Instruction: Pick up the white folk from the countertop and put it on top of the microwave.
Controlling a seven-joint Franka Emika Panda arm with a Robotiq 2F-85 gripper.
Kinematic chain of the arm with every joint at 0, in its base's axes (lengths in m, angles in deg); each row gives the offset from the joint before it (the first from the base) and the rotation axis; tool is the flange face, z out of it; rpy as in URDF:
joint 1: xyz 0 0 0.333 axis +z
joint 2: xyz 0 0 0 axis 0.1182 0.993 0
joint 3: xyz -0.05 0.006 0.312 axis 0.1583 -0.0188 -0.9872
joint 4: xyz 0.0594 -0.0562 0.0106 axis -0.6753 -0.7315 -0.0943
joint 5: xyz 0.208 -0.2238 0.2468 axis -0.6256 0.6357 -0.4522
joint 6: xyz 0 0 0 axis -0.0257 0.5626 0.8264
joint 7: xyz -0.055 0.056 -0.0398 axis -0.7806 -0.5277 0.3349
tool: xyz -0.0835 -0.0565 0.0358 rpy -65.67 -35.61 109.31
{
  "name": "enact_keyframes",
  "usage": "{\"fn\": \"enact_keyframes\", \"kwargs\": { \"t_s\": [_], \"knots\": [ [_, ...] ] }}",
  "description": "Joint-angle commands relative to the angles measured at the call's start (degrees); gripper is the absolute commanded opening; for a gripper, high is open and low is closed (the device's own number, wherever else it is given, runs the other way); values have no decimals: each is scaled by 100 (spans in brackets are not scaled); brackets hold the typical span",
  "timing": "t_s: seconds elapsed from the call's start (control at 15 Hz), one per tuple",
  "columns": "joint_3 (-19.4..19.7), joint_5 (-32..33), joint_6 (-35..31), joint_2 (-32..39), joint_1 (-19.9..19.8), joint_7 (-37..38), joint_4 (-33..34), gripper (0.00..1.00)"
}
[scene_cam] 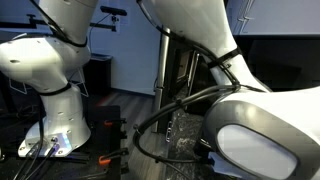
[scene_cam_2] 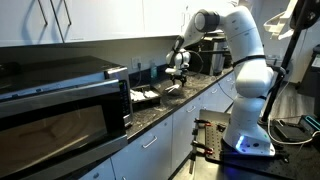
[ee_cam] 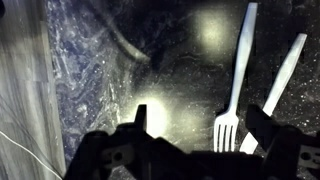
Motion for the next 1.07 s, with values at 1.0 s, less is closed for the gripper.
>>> {"fn": "enact_keyframes", "kwargs": {
  "t_s": [1.0],
  "knots": [
    [-73, -222, 584, 818, -22, -213, 884, 100]
  ]
}}
